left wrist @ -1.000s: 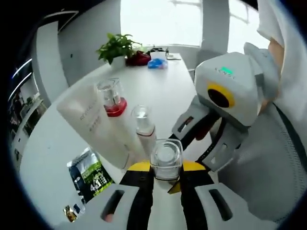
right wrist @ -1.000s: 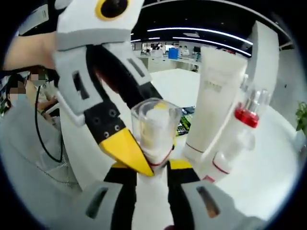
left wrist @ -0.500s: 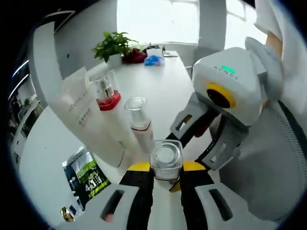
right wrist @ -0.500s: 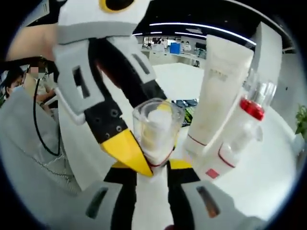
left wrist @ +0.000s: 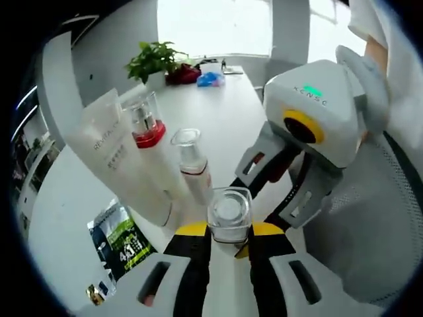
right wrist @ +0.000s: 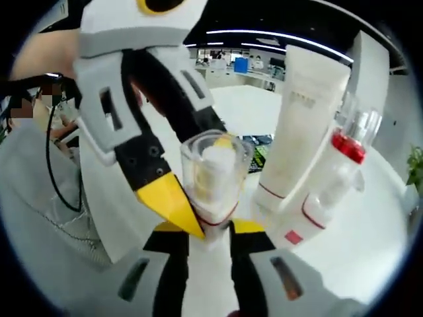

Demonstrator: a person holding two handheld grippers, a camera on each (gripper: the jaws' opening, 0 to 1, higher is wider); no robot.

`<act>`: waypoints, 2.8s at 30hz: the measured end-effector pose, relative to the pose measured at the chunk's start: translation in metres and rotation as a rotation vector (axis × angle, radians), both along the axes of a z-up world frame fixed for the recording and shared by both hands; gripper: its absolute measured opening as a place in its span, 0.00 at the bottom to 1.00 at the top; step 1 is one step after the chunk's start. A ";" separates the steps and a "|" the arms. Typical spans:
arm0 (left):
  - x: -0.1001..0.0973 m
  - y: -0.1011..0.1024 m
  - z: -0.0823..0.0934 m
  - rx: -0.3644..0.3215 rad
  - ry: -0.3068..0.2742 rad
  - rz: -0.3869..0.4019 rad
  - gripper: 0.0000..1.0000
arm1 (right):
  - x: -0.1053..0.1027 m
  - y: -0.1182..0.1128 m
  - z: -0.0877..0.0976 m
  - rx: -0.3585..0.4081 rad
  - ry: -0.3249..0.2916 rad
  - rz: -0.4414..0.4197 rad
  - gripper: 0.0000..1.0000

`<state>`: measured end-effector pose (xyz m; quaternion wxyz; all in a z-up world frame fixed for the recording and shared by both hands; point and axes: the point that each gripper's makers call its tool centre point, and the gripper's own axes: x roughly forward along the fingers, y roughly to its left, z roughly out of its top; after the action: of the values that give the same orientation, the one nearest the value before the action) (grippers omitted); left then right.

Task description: Arrange the skincare products in the storage area until every visible bottle or jar stands upright without overlapping.

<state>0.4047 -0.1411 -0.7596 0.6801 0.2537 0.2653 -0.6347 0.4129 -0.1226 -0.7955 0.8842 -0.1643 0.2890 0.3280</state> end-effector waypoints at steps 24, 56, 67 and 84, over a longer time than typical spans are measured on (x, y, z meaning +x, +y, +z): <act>0.008 -0.001 -0.003 0.019 -0.021 -0.043 0.17 | -0.012 -0.016 0.007 0.038 0.066 -0.013 0.32; 0.038 -0.030 -0.001 -0.013 -0.020 -0.048 0.17 | -0.014 -0.100 0.042 0.205 0.133 -0.226 0.75; 0.040 -0.036 0.000 -0.026 -0.009 -0.042 0.17 | -0.021 -0.098 0.036 0.227 0.150 -0.238 0.77; 0.040 -0.039 0.001 -0.030 0.009 -0.033 0.19 | -0.022 -0.096 0.035 0.242 0.153 -0.237 0.78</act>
<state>0.4444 -0.1805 -0.7590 0.6719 0.2449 0.2549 -0.6508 0.3906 -0.2185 -0.7606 0.9055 0.0041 0.3312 0.2654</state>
